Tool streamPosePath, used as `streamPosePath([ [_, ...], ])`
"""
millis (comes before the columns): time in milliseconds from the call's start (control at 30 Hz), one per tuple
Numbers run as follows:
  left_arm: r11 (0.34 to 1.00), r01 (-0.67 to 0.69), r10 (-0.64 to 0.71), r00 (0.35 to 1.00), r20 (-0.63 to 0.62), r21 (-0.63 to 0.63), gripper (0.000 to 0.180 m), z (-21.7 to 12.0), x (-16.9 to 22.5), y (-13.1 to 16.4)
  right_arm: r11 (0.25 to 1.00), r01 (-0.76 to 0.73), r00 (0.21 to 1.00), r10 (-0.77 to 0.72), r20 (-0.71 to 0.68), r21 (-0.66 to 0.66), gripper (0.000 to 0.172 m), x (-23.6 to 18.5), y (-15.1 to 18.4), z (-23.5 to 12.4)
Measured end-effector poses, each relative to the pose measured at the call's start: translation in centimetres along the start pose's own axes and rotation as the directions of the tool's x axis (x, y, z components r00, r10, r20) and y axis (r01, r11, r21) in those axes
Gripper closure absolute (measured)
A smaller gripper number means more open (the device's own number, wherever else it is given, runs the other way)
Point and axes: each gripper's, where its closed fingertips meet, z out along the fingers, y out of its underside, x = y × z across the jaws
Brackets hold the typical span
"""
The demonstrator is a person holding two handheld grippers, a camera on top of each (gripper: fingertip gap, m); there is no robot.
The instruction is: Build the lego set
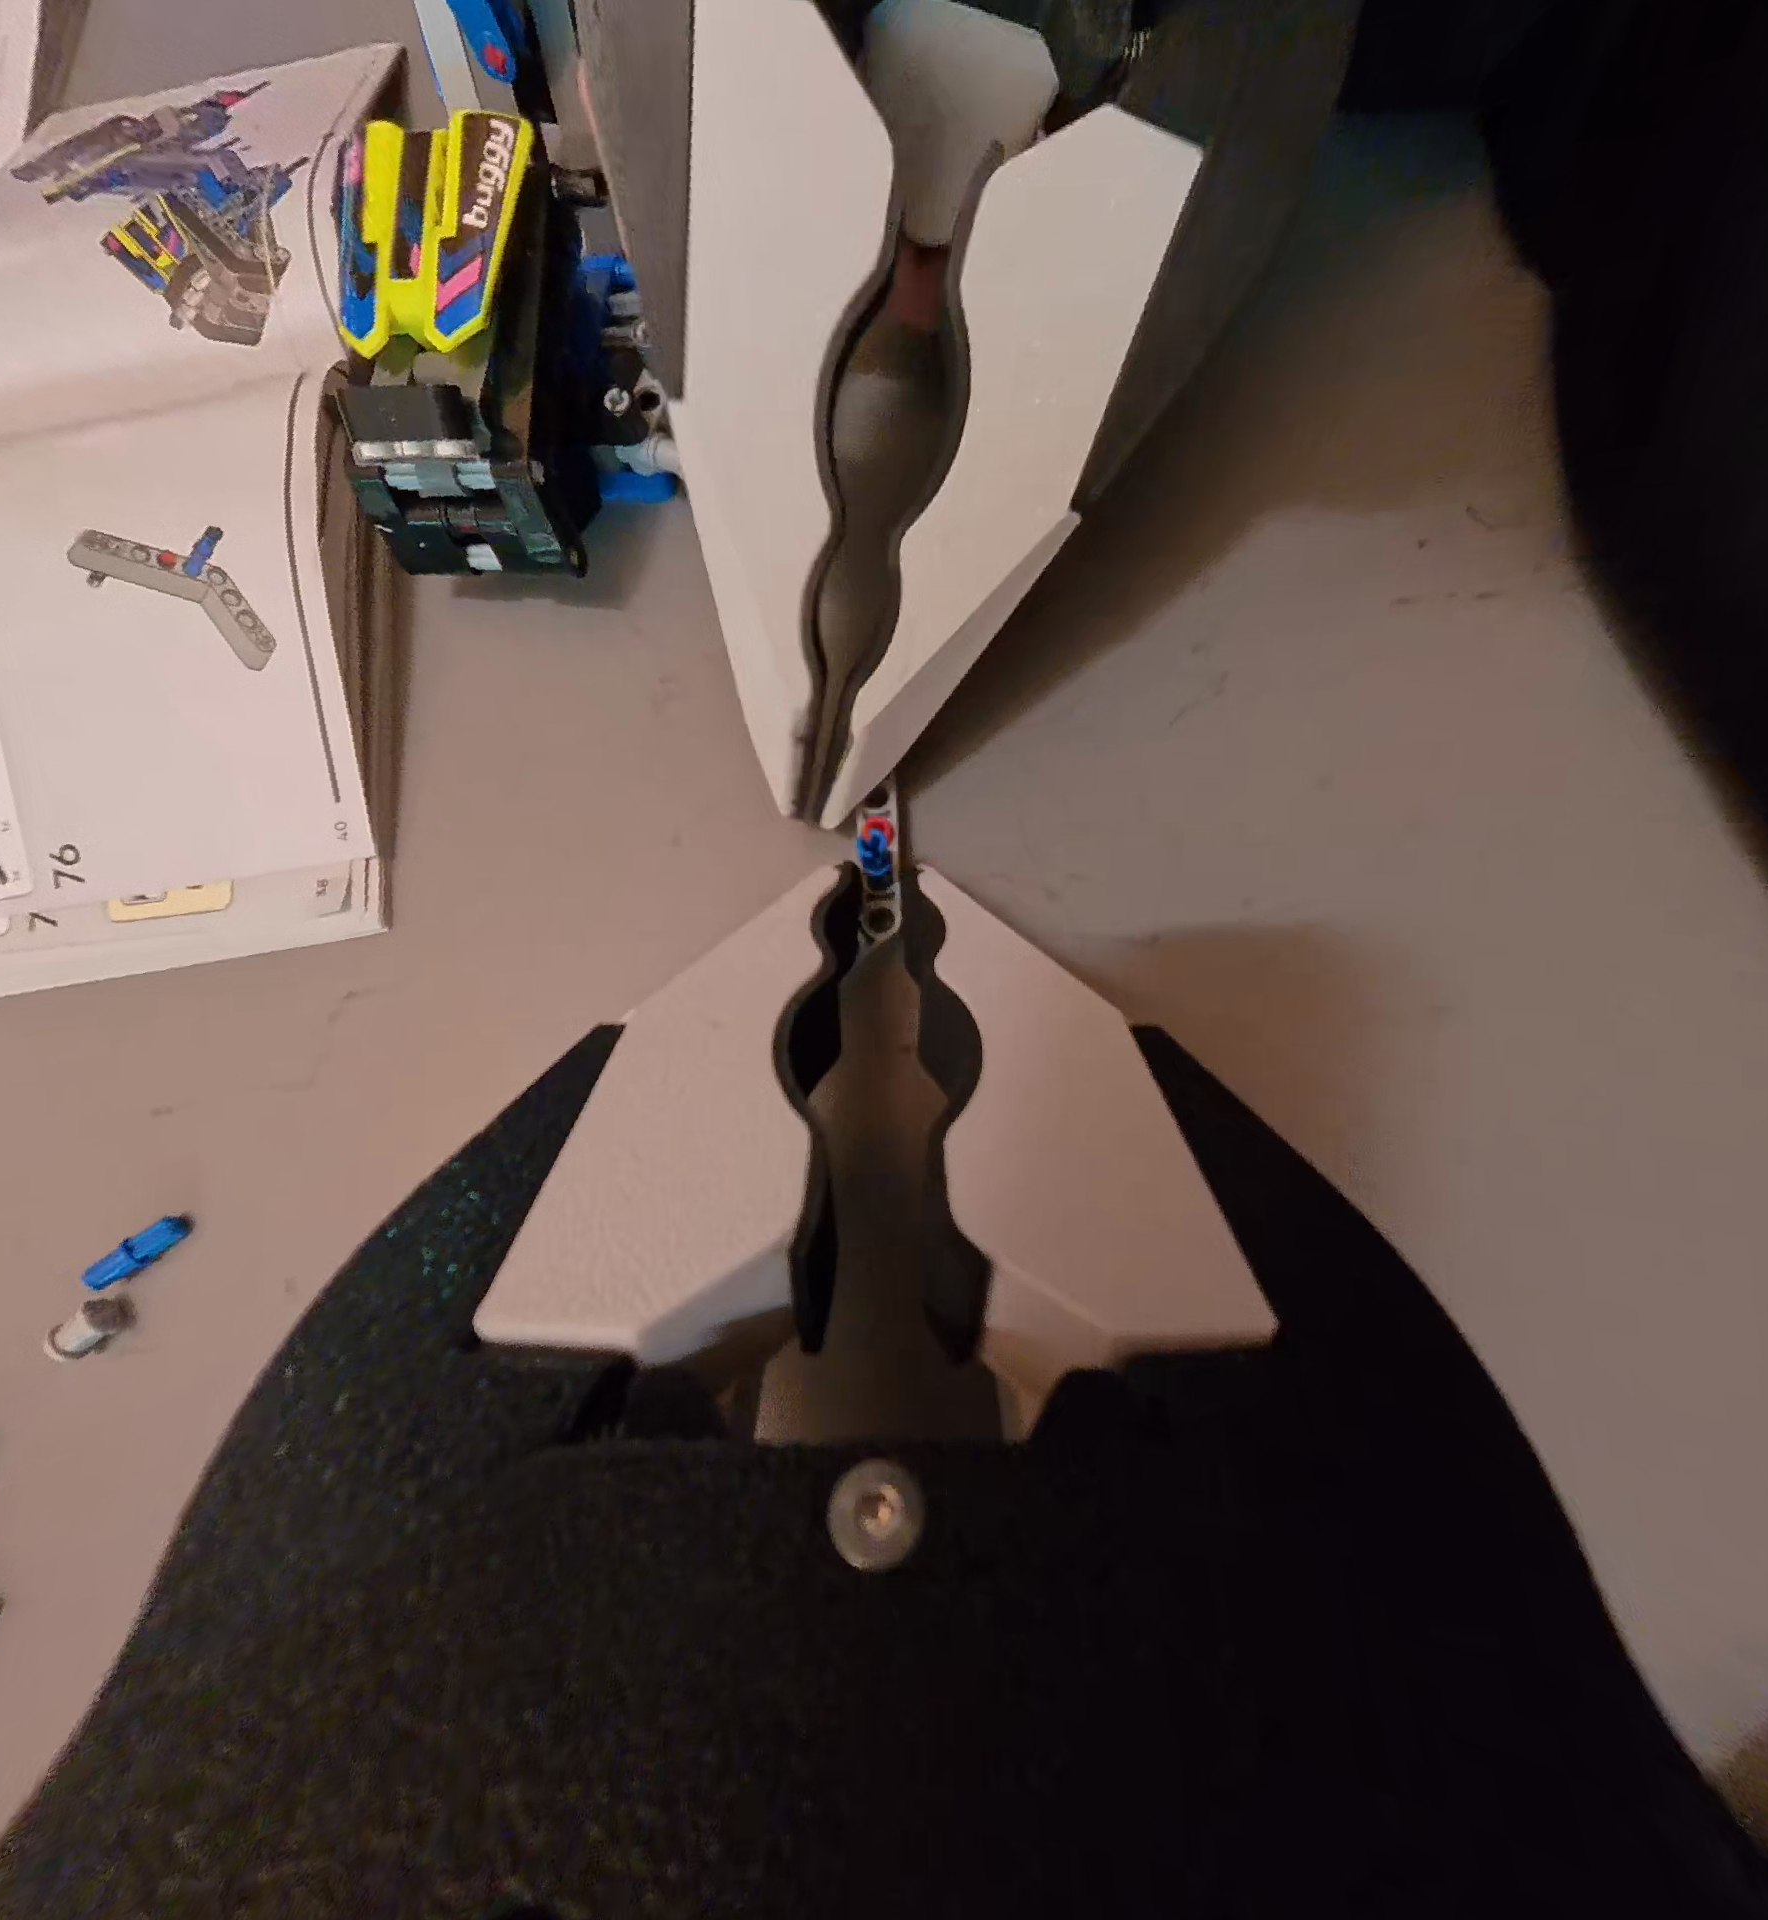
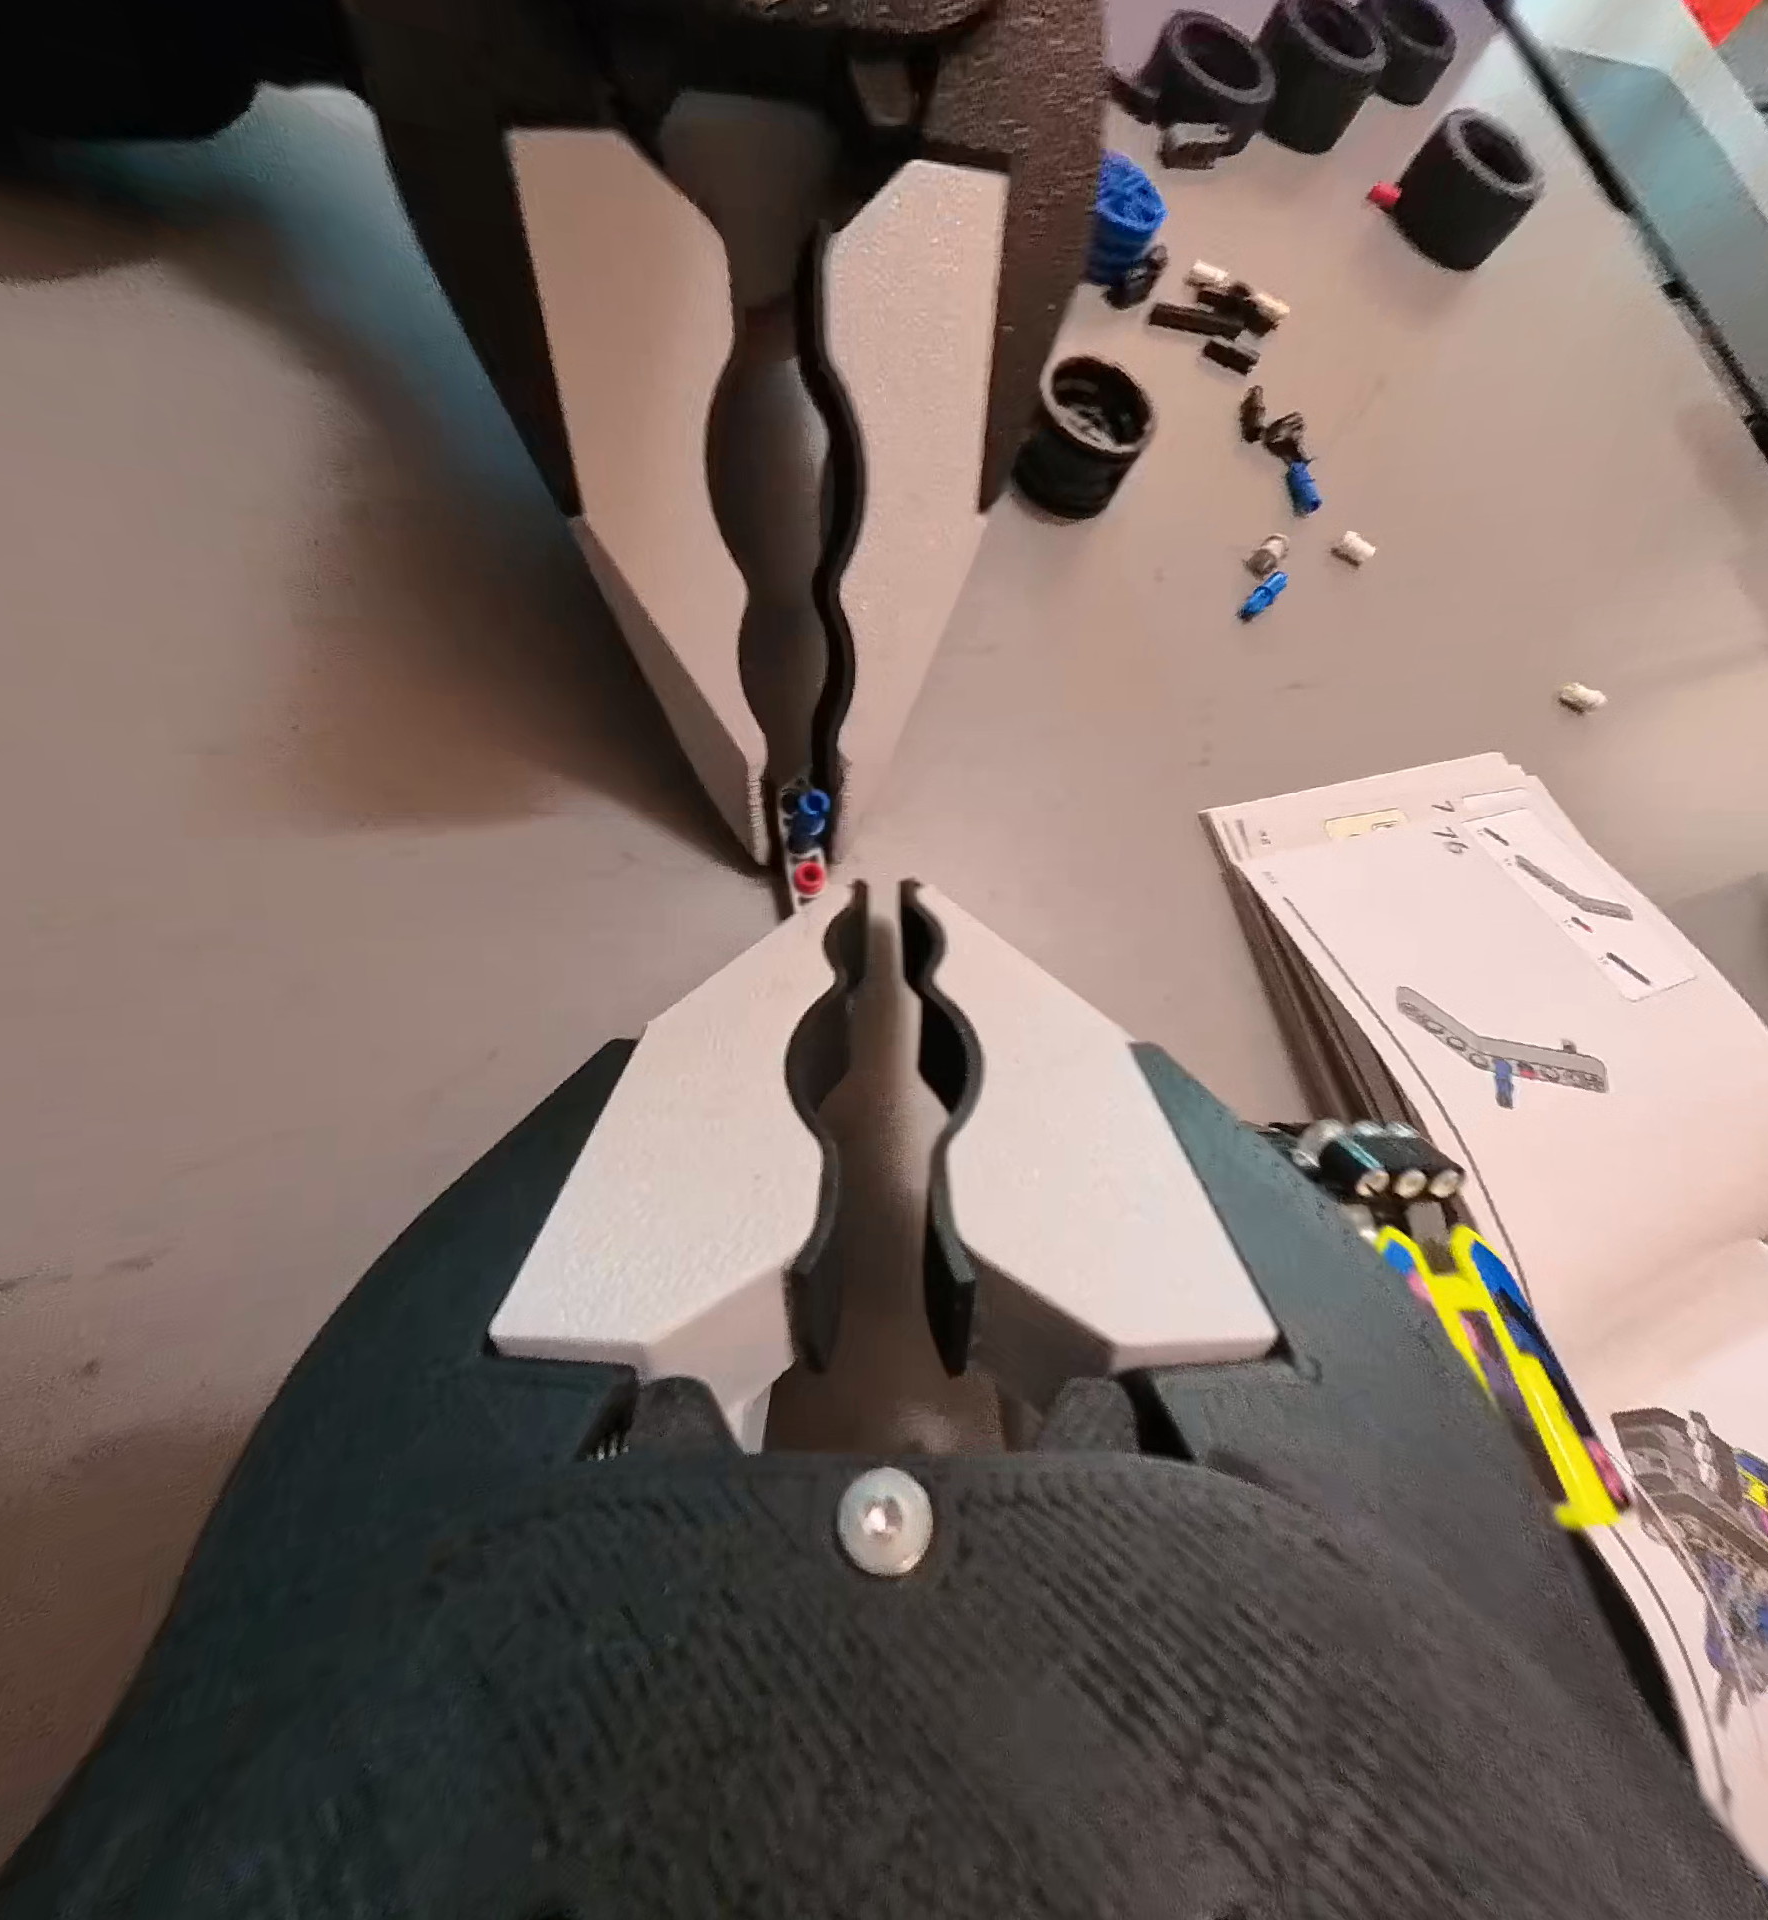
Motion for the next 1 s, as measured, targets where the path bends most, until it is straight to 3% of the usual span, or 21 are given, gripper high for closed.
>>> streamPosePath([
  [33,0.999,-0.033,0.033,0.999,0.035,-0.002,0.176,0.0,-0.1,0.0,1.000,-0.004,1.000,0.004,-0.019,0.006,0.162,0.2,-0.1,-0.2],
  [100,0.982,-0.183,0.187,0.967,0.175,-0.038,0.176,-0.1,-0.4,-0.1,1.000,-0.017,0.999,0.017,-0.034,-0.001,0.159,0.5,0.0,-0.6],
  [167,0.910,-0.387,0.415,0.852,0.319,-0.151,0.177,-0.3,-0.6,-0.3,1.000,0.013,1.000,-0.014,-0.028,-0.003,0.153,0.5,0.0,-0.9],
  [233,0.828,-0.486,0.560,0.738,0.377,-0.280,0.176,-0.5,-0.4,-0.3,0.997,0.072,0.997,-0.072,0.003,-0.009,0.157,0.0,0.0,-1.0],
  [300,0.766,-0.527,0.642,0.665,0.382,-0.368,0.176,-0.7,-0.3,-0.2,0.994,0.108,0.994,-0.108,0.019,-0.032,0.154,-0.4,0.1,-0.9],
  [500,0.661,-0.532,0.746,0.542,0.388,-0.528,0.176,-1.7,-1.1,0.8,0.976,0.218,0.975,-0.217,0.043,-0.013,0.154,-1.2,-0.3,-0.9],
  [700,0.653,-0.455,0.746,0.521,0.414,-0.605,0.176,-2.3,-1.7,1.3,0.970,0.242,0.969,-0.240,0.053,-0.021,0.140,-1.7,-0.2,-0.5],
  [900,0.686,-0.446,0.716,0.556,0.423,-0.575,0.174,-1.9,-0.9,0.9,0.969,0.246,0.967,-0.245,0.065,-0.006,0.164,-1.5,-0.3,0.5],
  [1000,0.767,-0.414,0.628,0.640,0.443,-0.490,0.168,-2.2,-0.2,0.8,0.957,0.290,0.956,-0.290,0.040,-0.002,0.164,-1.2,-0.2,0.5],
])
